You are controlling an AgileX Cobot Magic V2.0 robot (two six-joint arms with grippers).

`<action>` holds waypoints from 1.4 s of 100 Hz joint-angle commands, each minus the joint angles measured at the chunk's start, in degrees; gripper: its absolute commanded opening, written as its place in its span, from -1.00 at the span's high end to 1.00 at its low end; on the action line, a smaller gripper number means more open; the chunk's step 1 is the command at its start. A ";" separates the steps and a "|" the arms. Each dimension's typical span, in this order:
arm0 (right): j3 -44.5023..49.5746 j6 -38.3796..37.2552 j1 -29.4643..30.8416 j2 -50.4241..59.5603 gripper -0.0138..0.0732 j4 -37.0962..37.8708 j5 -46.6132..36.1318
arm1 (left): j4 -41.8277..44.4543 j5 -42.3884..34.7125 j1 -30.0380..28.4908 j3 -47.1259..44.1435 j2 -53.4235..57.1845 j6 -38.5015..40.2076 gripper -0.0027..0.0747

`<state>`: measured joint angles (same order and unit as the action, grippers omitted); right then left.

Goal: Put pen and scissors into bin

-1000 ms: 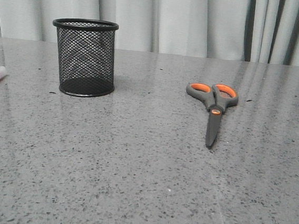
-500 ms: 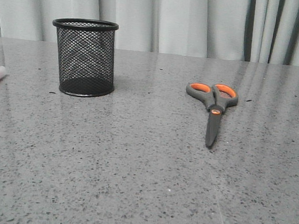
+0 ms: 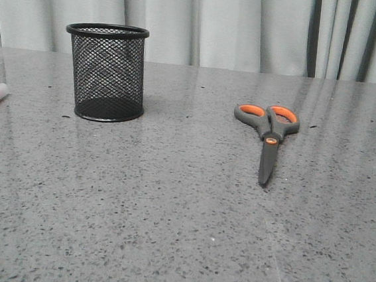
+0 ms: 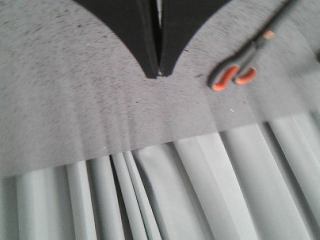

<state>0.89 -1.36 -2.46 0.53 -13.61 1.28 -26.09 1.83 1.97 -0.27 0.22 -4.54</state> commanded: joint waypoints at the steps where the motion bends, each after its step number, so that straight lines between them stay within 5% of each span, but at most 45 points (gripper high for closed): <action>1: 0.48 -0.35 0.38 1.38 0.83 -7.85 -5.13 | -12.16 -5.00 0.14 -1.10 1.75 0.77 0.98; 24: -5.99 -0.25 0.38 0.77 0.81 -9.29 4.47 | -17.37 1.27 0.14 3.86 0.63 0.65 0.98; 68: -36.35 1.79 0.38 -32.88 0.78 -7.45 38.99 | 4.02 28.16 0.14 34.53 -26.43 0.17 0.98; 118: -46.81 6.03 0.38 -50.49 0.76 -7.50 44.30 | 3.51 42.31 0.14 44.66 -44.58 -5.83 0.98; 129: -48.04 6.87 0.38 -52.07 0.48 -7.50 45.52 | 3.51 44.13 0.14 46.98 -48.68 -6.17 0.90; 140: -48.29 7.37 0.38 -52.37 0.02 -7.60 45.79 | 3.29 44.84 0.14 49.00 -52.64 -7.29 0.49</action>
<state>-45.18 4.89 -2.46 -51.89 -20.72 48.85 -21.47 48.66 1.97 45.54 -50.03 -11.03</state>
